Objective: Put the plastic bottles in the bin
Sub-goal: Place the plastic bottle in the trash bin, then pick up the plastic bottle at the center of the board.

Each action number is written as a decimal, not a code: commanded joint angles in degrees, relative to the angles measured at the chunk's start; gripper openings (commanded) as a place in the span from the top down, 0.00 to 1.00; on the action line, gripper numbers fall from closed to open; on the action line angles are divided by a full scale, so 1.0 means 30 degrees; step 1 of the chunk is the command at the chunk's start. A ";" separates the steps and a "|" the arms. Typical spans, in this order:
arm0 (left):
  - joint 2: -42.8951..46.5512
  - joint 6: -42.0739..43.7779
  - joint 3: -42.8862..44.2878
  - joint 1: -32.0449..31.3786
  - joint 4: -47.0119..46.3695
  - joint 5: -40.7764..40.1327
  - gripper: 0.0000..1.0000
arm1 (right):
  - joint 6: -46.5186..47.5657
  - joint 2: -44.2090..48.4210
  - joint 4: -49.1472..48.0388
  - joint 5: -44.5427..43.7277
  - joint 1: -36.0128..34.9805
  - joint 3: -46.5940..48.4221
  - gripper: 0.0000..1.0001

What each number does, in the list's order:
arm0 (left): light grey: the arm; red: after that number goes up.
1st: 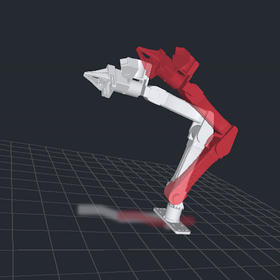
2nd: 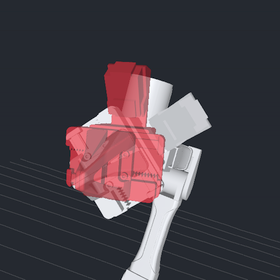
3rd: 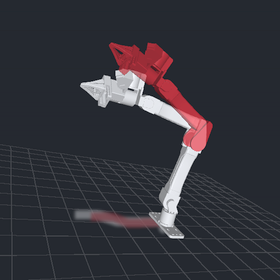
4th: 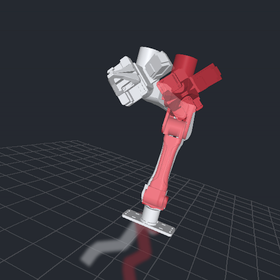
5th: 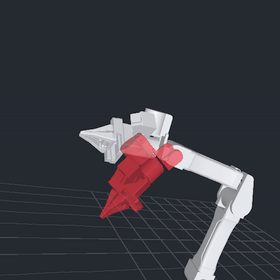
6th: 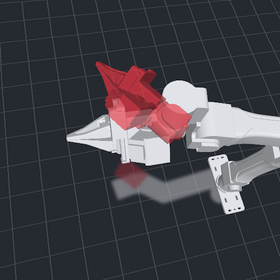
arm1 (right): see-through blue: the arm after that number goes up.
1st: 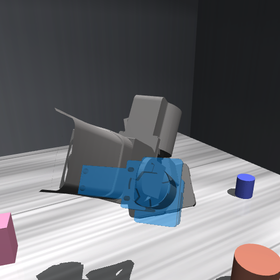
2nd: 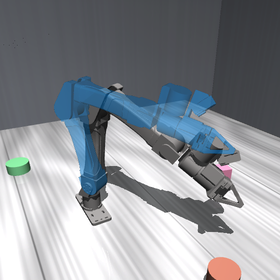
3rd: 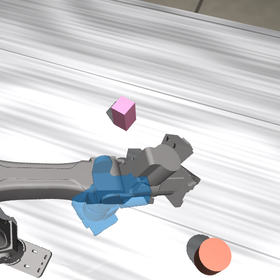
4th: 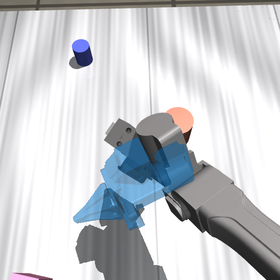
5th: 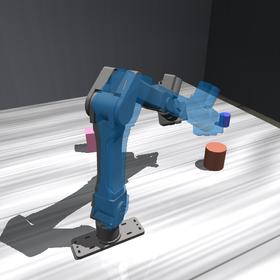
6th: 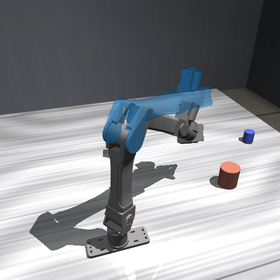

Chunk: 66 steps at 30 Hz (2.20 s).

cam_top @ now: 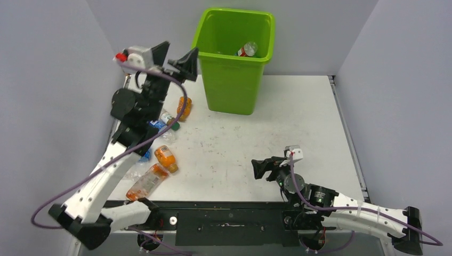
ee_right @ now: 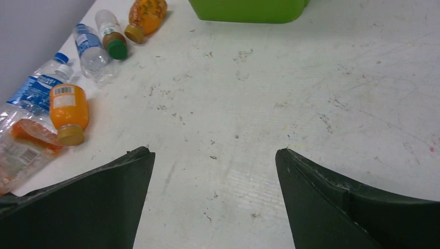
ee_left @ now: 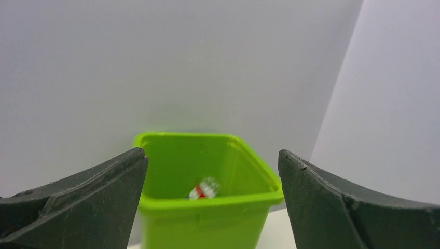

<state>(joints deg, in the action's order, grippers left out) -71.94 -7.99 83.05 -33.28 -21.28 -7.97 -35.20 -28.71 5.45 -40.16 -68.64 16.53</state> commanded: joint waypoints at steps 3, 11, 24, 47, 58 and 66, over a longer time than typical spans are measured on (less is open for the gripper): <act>0.7052 0.3672 -0.7079 0.0105 0.4571 -0.4184 0.04 | 0.2032 -0.2005 -0.3691 0.2631 0.0183 0.1162 0.10; 1.2379 0.0342 -1.1748 0.0252 1.1511 -0.7208 0.04 | 0.2782 -0.8965 -0.5245 0.5882 0.0148 0.3893 0.10; 1.5502 -0.3932 -1.5543 0.0282 1.4749 -0.8417 0.04 | 0.1828 -1.8120 -1.0495 1.0413 0.0176 0.6442 0.10; 1.8255 -0.3812 -1.6560 0.0340 1.3872 -1.1220 0.04 | 0.1052 -3.0445 -1.1861 1.7493 0.2100 1.7592 0.03; 1.8414 -0.3727 -1.6637 0.0370 1.3864 -1.1114 0.04 | 0.1105 -3.1921 -1.1067 1.7147 0.1710 1.9095 0.08; 1.8355 -0.3695 -1.6598 0.0370 1.3859 -1.1031 0.04 | 0.2252 -3.2667 -0.9358 1.5750 0.1195 1.9887 0.18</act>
<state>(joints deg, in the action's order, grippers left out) -17.10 -20.14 32.16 -32.51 22.74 -41.71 -31.27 -124.07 -25.63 10.39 -63.55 73.19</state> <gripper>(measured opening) 0.962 0.832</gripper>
